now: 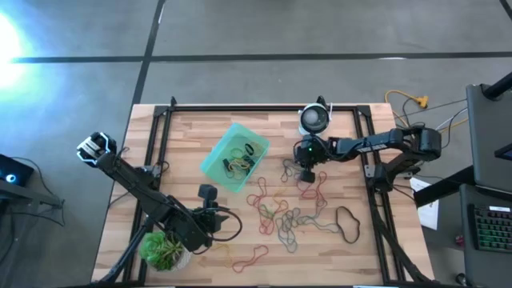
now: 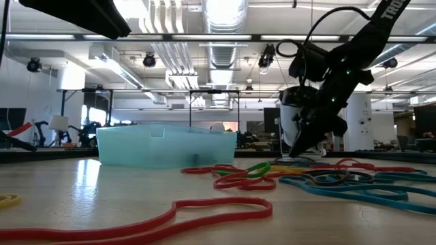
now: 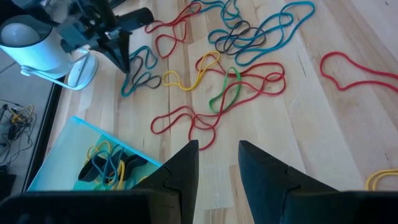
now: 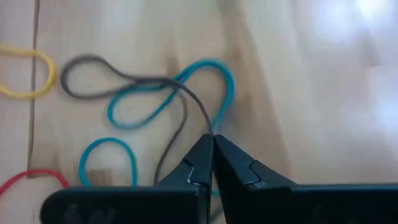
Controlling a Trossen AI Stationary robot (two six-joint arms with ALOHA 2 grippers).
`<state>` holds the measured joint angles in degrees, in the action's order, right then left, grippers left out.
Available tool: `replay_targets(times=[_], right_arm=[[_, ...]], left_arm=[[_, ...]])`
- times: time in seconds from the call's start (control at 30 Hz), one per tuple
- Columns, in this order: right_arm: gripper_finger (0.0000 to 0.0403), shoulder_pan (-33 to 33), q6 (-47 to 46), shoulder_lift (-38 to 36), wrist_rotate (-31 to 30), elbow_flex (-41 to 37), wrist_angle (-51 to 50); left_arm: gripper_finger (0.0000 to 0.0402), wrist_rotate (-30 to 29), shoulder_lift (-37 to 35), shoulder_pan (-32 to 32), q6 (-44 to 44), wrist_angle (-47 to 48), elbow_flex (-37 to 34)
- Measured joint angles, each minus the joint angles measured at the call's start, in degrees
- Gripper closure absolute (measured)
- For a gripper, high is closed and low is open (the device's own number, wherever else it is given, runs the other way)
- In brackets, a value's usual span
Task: Pick and place rubber bands into bin
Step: Put the purple rubber band into the green bin
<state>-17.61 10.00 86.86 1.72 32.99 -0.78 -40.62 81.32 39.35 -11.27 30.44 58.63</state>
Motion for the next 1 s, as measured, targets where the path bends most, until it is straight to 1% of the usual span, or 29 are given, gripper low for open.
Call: replay_targets(times=[0.37, 0.5, 0.63, 0.8, 1.0], right_arm=[[0.0395, 1.2, -0.6, -11.2, 0.9, 0.0, -2.1], [0.0395, 1.8, -0.1, -15.4, 0.9, 0.0, 0.2], [0.0395, 2.1, 0.7, -18.7, 1.1, 0.1, 4.6], [0.0395, 2.1, 2.1, -19.4, 1.1, 2.4, 7.7], [0.0394, 2.1, 2.9, -15.6, 1.1, 8.8, 9.3]], left_arm=[[0.0304, 0.0, 0.0, 0.0, 0.0, 0.0, 0.0], [0.0304, 0.0, 0.0, 0.0, 0.0, 0.0, 0.0], [0.0304, 0.0, 0.0, 0.0, 0.0, 0.0, 0.0], [0.0304, -0.2, 0.0, 0.0, 0.0, 0.0, 0.0], [0.0304, -0.2, 0.0, 0.0, 0.1, 0.0, 0.0]])
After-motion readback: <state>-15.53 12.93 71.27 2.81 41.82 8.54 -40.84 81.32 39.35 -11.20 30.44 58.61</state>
